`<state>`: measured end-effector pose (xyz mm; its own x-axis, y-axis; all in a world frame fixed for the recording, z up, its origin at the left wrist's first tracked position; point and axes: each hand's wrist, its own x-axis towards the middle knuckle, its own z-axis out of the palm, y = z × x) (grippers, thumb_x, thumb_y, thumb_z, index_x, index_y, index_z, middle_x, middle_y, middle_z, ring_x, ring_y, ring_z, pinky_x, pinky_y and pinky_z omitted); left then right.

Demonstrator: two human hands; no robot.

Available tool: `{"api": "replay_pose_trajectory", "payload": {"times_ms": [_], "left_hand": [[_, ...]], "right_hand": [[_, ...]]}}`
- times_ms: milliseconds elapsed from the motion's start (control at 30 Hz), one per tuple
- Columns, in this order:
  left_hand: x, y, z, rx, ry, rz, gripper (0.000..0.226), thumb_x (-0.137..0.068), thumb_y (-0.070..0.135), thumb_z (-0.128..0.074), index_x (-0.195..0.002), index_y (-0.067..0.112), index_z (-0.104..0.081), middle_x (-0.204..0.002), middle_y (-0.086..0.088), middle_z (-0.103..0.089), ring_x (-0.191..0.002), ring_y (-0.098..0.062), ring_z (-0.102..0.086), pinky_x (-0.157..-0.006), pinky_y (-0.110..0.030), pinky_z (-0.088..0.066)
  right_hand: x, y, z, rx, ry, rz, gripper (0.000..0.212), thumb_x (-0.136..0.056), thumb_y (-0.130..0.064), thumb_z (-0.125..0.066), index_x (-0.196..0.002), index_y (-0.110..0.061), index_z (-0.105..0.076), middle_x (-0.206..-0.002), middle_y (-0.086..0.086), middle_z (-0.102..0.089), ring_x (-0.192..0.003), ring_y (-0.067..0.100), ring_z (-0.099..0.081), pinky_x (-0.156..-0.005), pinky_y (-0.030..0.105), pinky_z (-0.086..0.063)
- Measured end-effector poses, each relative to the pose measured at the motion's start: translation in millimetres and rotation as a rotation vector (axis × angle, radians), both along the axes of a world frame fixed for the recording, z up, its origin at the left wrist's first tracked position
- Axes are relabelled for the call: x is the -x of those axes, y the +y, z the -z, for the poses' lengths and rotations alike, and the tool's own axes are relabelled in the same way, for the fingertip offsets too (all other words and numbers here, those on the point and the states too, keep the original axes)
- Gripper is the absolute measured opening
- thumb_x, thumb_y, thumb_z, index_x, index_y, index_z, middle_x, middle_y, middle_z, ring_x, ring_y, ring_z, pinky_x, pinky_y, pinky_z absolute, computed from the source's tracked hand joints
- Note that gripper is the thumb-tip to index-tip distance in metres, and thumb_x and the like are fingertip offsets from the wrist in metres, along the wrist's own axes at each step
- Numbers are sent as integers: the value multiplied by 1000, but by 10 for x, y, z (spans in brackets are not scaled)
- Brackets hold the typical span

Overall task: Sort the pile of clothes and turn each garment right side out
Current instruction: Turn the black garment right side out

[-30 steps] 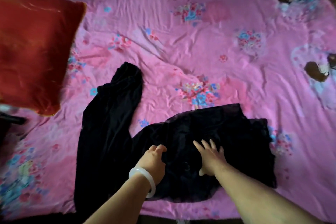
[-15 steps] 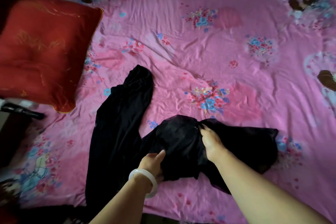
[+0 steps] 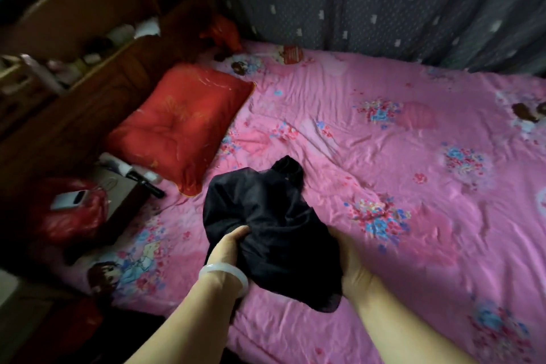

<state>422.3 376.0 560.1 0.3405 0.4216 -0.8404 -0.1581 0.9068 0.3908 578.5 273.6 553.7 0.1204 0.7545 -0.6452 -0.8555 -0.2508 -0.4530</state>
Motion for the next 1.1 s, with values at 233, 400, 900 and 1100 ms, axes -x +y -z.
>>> {"api": "replay_pose_trajectory", "payload": {"times_ms": [233,400,900,1100], "left_hand": [[717,43,-723,-843,98,182,64,-45,-16,-62,-102,12,-60,-76,5,-72,-72,-10,-66,-67,-20,-54],[1099,-93,-988,-1351,376,528,65,-58,-6,-57,-116,25,-57,-109,5,-65,-100,2,-59,-92,-11,-43],[2243,-329,-1430,-996,314,326,20,-69,8,-63,-89,10,-65,-85,-5,-63,-76,-13,-59,-69,-41,-48],[2333,-344,-1739,-724,37,14,22,-79,27,-74,-94,12,-68,-86,-6,-68,-76,-19,-63,-67,-29,-53]], "right_hand": [[234,287,-558,30,-225,-131,27,-95,-25,-49,-85,-11,-69,-62,5,-71,-50,16,-68,-44,21,-52],[685,620,-1242,-142,-149,-289,59,-86,-59,-49,-105,-10,-75,-110,15,-72,-99,26,-69,-92,39,-50],[1641,879,-1863,-205,-197,-379,28,-52,-6,-59,-79,1,-64,-62,17,-67,-50,28,-66,-47,31,-56],[1845,806,-1910,-232,-58,-353,26,-65,-8,-49,-74,3,-70,-69,21,-70,-55,32,-69,-52,39,-59]]}}
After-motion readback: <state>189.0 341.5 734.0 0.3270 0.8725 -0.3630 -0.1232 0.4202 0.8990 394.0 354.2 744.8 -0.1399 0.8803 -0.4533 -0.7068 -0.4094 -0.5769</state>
